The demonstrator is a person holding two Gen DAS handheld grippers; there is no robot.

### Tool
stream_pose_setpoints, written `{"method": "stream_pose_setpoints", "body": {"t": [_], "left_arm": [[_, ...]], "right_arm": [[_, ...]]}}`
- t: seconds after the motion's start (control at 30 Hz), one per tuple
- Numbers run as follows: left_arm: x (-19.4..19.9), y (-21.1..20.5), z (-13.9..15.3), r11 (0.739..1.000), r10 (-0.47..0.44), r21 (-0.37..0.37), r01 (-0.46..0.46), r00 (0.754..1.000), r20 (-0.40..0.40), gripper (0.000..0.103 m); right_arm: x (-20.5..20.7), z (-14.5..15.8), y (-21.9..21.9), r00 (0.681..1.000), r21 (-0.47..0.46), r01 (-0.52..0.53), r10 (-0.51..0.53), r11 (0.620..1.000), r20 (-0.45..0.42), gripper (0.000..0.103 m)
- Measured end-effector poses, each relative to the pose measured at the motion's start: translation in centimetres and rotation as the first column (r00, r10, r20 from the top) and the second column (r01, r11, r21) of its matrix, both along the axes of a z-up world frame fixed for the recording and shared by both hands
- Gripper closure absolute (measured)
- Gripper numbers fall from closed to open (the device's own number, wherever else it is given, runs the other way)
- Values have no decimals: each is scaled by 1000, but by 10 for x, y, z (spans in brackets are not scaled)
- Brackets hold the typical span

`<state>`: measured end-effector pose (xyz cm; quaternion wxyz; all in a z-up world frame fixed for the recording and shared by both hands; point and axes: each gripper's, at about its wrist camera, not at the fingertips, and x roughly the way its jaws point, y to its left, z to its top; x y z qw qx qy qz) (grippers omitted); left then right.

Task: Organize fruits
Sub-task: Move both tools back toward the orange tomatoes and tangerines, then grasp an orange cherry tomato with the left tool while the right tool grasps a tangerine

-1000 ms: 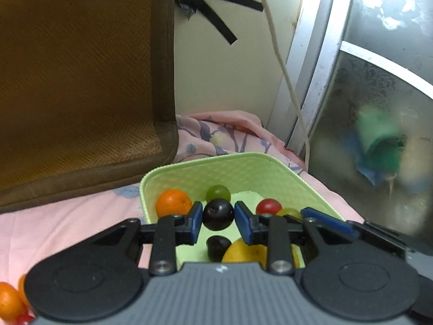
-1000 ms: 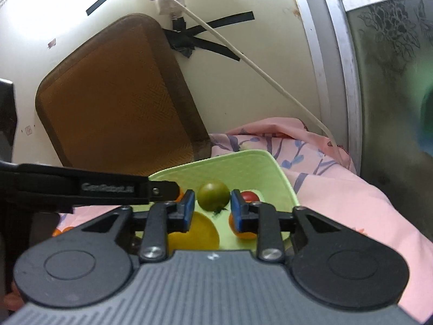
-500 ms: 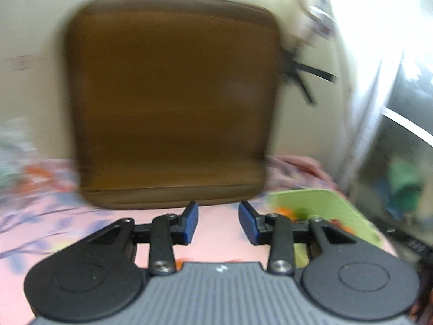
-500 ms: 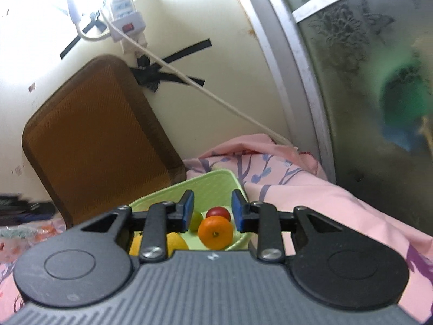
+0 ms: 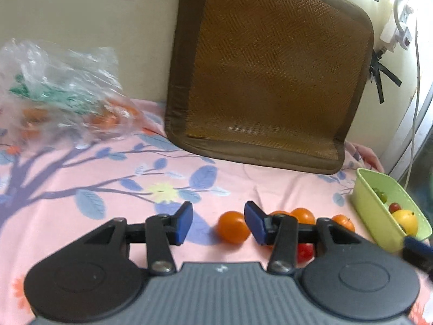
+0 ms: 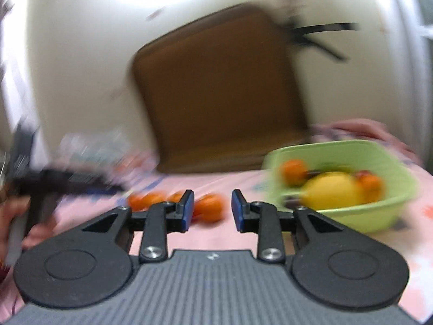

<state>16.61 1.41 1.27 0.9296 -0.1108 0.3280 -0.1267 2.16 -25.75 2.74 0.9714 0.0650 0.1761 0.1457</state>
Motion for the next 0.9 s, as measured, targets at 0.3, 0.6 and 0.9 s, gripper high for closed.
{"method": "stream_pose_setpoints", "body": {"t": [0.3, 0.6, 0.9], "left_arm": [[12, -4, -20, 996, -25, -84, 22, 999, -42, 66], [7, 1, -21, 990, -34, -135, 31, 999, -24, 71], [-43, -15, -17, 970, -147, -199, 141, 989, -20, 71]], "right_arm": [[61, -4, 91, 981, -288, -190, 191, 939, -24, 69], [92, -26, 124, 977, -474, -209, 205, 855, -60, 63], [11, -10, 87, 978, -426, -153, 197, 892, 61, 64]]}}
